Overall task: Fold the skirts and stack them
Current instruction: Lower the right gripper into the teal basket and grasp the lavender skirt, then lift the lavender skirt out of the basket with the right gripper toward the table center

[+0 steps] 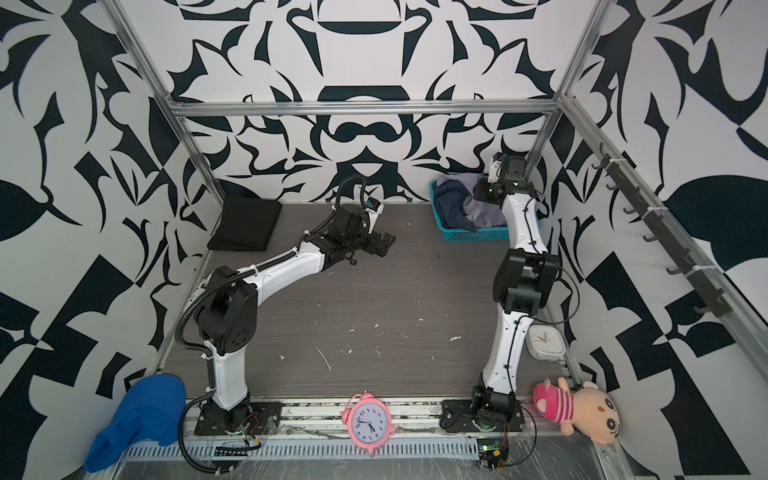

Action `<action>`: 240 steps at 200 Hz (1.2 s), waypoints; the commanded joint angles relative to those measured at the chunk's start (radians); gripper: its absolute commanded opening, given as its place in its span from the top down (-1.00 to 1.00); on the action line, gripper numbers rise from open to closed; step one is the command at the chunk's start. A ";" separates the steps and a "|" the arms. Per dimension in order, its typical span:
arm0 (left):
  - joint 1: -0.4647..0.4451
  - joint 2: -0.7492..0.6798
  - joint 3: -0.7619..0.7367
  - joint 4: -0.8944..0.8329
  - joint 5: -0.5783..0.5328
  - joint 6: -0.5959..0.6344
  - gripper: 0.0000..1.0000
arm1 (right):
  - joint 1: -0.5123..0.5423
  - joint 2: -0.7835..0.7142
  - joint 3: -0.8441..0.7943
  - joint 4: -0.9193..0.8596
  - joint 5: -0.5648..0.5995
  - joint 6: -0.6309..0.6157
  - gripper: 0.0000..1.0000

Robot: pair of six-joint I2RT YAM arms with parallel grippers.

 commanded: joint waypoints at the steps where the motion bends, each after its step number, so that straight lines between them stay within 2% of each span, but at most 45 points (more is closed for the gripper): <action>1: 0.005 -0.023 -0.004 0.009 -0.003 0.000 -0.99 | -0.002 -0.007 0.016 0.028 -0.057 0.005 0.11; 62: 0.004 -0.020 -0.001 0.006 -0.002 -0.003 -0.99 | -0.002 0.067 0.102 -0.007 -0.123 0.026 0.00; 81: 0.005 -0.017 0.005 0.004 0.000 -0.004 -0.99 | -0.003 0.082 0.110 -0.008 -0.138 0.031 0.05; 90: 0.005 -0.017 0.004 0.002 0.001 -0.005 -0.99 | -0.003 0.083 0.109 -0.007 -0.146 0.031 0.18; 100: 0.005 -0.017 0.005 0.002 0.002 -0.005 -0.99 | -0.003 0.084 0.110 -0.007 -0.144 0.031 0.49; 113: 0.005 -0.018 0.006 0.002 0.001 -0.006 -0.99 | -0.003 0.075 0.110 -0.006 -0.135 0.036 0.70; 128: 0.005 -0.020 0.008 -0.001 0.000 -0.004 -0.99 | -0.003 0.059 0.109 -0.008 -0.130 0.041 0.73; 144: 0.004 -0.020 0.011 -0.001 0.001 -0.003 -0.99 | -0.003 0.037 0.109 -0.007 -0.127 0.044 0.88; 161: 0.005 -0.019 0.011 -0.002 0.001 -0.004 -0.99 | -0.003 0.012 0.115 -0.011 -0.109 0.050 0.93; 173: 0.005 -0.020 0.011 -0.001 0.003 -0.004 -0.99 | -0.003 -0.001 0.126 -0.022 -0.102 0.051 0.88; 185: 0.005 -0.020 0.009 -0.001 0.001 -0.004 -0.99 | -0.003 -0.014 0.129 -0.022 -0.101 0.050 0.44; 191: 0.005 -0.021 0.009 0.000 0.000 -0.004 -0.99 | -0.003 -0.017 0.131 -0.021 -0.099 0.049 0.38; 207: 0.005 -0.023 0.007 0.000 -0.001 -0.003 -0.99 | -0.004 -0.020 0.138 -0.029 -0.101 0.050 0.68; 218: 0.005 -0.024 0.004 0.000 -0.003 0.001 -0.99 | -0.005 -0.018 0.145 -0.037 -0.109 0.049 1.00; 240: 0.005 -0.029 -0.002 0.001 -0.011 0.009 -0.99 | -0.004 -0.016 0.148 -0.038 -0.090 0.055 1.00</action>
